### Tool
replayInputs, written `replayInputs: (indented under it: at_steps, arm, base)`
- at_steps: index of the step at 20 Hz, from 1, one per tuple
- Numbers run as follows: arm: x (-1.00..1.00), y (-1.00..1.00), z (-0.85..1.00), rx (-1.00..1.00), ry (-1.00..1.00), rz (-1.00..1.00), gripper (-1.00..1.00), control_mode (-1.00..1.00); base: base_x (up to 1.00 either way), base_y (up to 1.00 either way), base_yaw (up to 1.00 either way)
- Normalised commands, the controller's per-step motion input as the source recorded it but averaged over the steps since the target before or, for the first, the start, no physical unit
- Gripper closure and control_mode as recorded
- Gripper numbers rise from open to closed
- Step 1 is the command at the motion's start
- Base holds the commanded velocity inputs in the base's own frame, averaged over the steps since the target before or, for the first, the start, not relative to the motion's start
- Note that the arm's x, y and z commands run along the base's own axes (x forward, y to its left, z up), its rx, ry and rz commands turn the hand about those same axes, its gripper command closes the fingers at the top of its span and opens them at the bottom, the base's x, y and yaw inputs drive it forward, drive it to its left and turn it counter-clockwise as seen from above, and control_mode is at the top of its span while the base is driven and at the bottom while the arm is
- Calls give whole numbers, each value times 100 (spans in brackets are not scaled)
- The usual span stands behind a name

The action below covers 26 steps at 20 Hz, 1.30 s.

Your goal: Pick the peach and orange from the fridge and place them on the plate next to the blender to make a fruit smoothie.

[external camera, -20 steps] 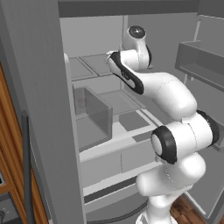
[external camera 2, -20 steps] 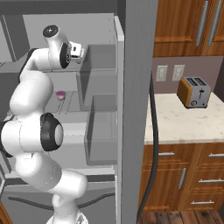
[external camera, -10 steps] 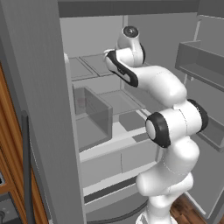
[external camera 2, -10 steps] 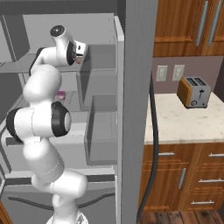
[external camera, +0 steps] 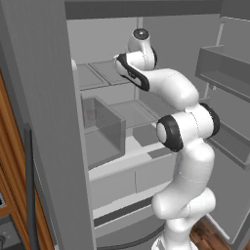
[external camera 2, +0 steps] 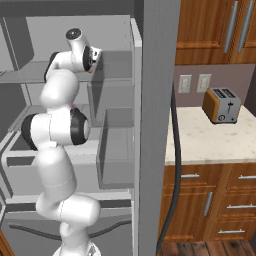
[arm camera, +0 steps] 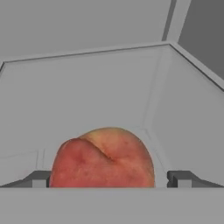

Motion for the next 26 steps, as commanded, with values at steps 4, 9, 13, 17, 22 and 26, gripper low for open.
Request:
replayInputs:
  at_steps: [4,9,13,17,22,26]
  arm:
    - [32,1,-14,0,5,0,-100,-100]
    - [0,1,-55,0,6,0,100,-100]
    - [4,0,-11,0,-1,0,100,-100]
    - [-7,0,-3,0,-5,0,100,-100]
    - [-25,0,-6,0,-17,0,100,-100]
    - [-17,0,0,0,-24,0,100,-100]
  base:
    - [0,0,0]
    - [0,0,0]
    - [0,0,0]
    - [0,0,0]
    - [0,0,0]
    - [0,0,0]
